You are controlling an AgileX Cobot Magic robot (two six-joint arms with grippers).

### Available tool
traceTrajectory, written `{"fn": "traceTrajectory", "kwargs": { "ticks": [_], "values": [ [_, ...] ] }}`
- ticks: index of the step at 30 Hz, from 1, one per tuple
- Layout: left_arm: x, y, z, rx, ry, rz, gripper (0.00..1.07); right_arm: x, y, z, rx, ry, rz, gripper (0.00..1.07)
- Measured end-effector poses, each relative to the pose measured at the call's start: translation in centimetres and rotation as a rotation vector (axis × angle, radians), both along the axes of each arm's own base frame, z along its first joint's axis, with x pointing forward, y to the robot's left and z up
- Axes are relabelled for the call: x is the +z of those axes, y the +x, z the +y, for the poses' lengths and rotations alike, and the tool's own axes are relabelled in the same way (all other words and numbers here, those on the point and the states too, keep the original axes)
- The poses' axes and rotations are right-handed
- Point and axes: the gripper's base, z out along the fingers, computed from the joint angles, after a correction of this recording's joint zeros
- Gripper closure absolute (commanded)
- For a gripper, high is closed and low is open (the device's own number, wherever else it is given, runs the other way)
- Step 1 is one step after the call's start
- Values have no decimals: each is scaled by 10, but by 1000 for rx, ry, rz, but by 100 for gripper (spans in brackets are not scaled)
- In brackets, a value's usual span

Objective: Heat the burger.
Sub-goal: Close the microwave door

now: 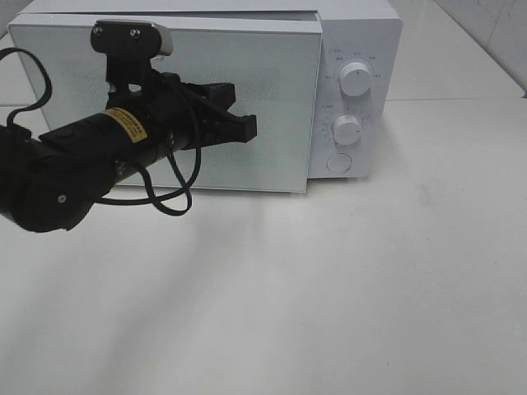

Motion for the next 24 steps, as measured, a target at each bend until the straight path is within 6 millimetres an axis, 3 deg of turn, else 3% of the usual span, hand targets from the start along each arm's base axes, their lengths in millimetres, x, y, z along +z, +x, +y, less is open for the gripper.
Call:
{"fn": "traceTrajectory", "kwargs": {
  "ticks": [13, 24],
  "values": [
    [6, 28, -24, 4, -25, -16, 107, 0, 0, 0, 0, 0, 0, 32],
    [0, 39, -45, -34, 19, -2, 107, 0, 0, 0, 0, 0, 0, 32]
  ]
}}
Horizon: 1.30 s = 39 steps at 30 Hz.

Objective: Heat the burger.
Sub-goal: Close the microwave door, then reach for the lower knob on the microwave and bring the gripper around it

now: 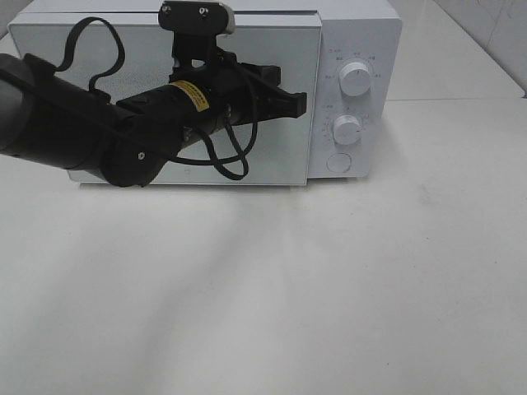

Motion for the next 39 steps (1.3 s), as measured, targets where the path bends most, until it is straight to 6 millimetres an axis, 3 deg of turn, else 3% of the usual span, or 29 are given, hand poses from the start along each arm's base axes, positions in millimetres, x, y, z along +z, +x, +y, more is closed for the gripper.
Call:
{"fn": "traceTrajectory", "kwargs": {
  "ticks": [8, 20, 26, 30, 31, 34, 36, 37, 39],
  "values": [
    [0, 16, -10, 8, 1, 7, 107, 0, 0, 0, -1, -1, 0, 32],
    [6, 13, -12, -20, 47, 25, 107, 0, 0, 0, 0, 0, 0, 32],
    [8, -5, -23, -79, 148, 140, 107, 0, 0, 0, 0, 0, 0, 32],
    [8, -20, -29, -120, 225, 222, 98, 0, 0, 0, 0, 0, 0, 32],
    [10, -26, -28, -134, 273, 272, 91, 0, 0, 0, 0, 0, 0, 32],
    [11, -30, -28, -141, 297, 299, 85, 0, 0, 0, 0, 0, 0, 32],
    [11, -41, -20, -153, 404, 424, 30, 0, 0, 0, 0, 0, 0, 32],
    [11, -41, -20, -153, 404, 424, 30, 0, 0, 0, 0, 0, 0, 32],
    [11, -51, -12, -160, 488, 525, 6, 0, 0, 0, 0, 0, 0, 32]
  ]
}}
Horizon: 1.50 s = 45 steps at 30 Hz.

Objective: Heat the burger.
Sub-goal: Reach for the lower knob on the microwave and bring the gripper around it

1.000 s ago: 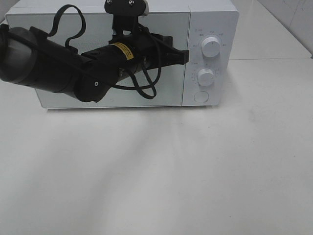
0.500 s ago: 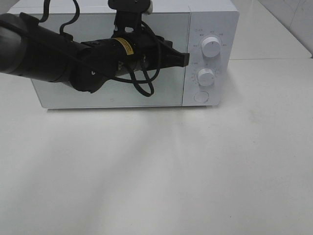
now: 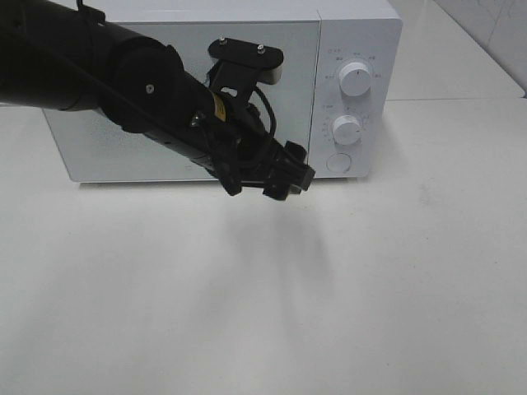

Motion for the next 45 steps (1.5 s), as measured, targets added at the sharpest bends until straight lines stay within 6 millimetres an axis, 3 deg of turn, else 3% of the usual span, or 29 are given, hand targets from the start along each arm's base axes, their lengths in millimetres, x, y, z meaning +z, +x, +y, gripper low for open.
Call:
{"fn": "traceTrajectory", "kwargs": {
  "ticks": [9, 18, 24, 25, 27, 28, 30, 31, 33, 34, 35, 36, 38, 39, 41, 42, 45],
  "values": [
    [1, -22, 21, -9, 213, 224, 8, 0, 0, 0, 0, 0, 0, 32],
    [19, -44, 40, -10, 341, 386, 8, 0, 0, 0, 0, 0, 0, 32],
    [37, -37, 66, 66, 312, 445, 8, 0, 0, 0, 0, 0, 0, 32],
    [47, -31, 81, 106, 281, 446, 8, 0, 0, 0, 0, 0, 0, 32],
    [53, -28, 90, 127, 269, 447, 8, 0, 0, 0, 0, 0, 0, 32],
    [62, -22, 106, 164, 248, 450, 8, 0, 0, 0, 0, 0, 0, 32],
    [66, -20, 114, 181, 241, 450, 8, 0, 0, 0, 0, 0, 0, 32],
    [75, -16, 133, 231, 222, 452, 8, 0, 0, 0, 0, 0, 0, 32],
    [79, -15, 141, 253, 216, 454, 8, 0, 0, 0, 0, 0, 0, 32],
    [88, -13, 161, 302, 201, 451, 8, 0, 0, 0, 0, 0, 0, 32],
    [88, -13, 161, 302, 201, 451, 8, 0, 0, 0, 0, 0, 0, 32],
    [97, -13, 180, 349, 183, 437, 8, 0, 0, 0, 0, 0, 0, 32],
    [99, -14, 188, 373, 174, 433, 8, 0, 0, 0, 0, 0, 0, 32],
    [102, -19, 206, 417, 164, 428, 8, 0, 0, 0, 0, 0, 0, 32],
    [102, -22, 213, 436, 161, 430, 8, 0, 0, 0, 0, 0, 0, 32],
    [100, -29, 228, 483, 154, 441, 8, 0, 0, 0, 0, 0, 0, 32],
    [93, -44, 244, 535, 150, 463, 8, 0, 0, 0, 0, 0, 0, 32]
  ]
}}
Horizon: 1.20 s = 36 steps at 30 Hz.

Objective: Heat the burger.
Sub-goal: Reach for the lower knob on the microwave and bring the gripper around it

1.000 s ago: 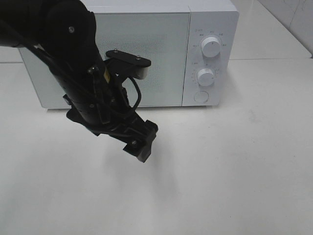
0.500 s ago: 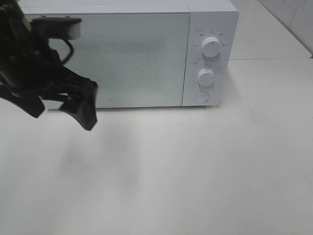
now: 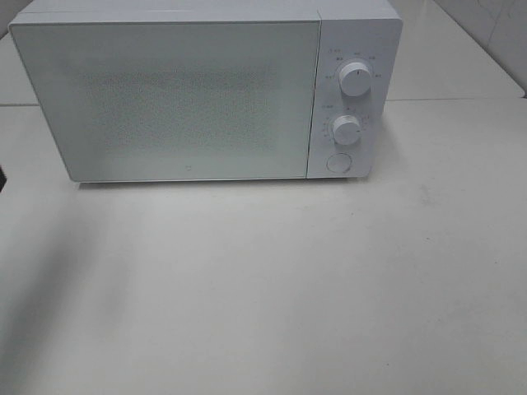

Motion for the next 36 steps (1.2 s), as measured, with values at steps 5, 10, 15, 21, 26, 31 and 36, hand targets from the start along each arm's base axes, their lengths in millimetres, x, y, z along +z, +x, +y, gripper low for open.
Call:
{"fn": "traceTrajectory", "kwargs": {
  "ticks": [5, 10, 15, 21, 26, 31, 36],
  "values": [
    [-10, -30, 17, 62, 2, 15, 8, 0, 0, 0, 0, 0, 0, 32],
    [-18, -64, 21, 72, 3, 7, 8, 0, 0, 0, 0, 0, 0, 32],
    [-26, -99, 23, 72, 3, -25, 8, 0, 0, 0, 0, 0, 0, 32],
    [-34, -135, 27, 69, 11, -102, 8, 0, 0, 0, 0, 0, 0, 32],
    [-26, -156, 29, 74, 2, -283, 8, 0, 0, 0, 0, 0, 0, 32],
    [-17, -176, 30, 76, -10, -426, 8, 0, 0, 0, 0, 0, 0, 32],
    [-10, -195, 32, 78, -5, -559, 8, 0, 0, 0, 0, 0, 0, 32]
  ]
}}
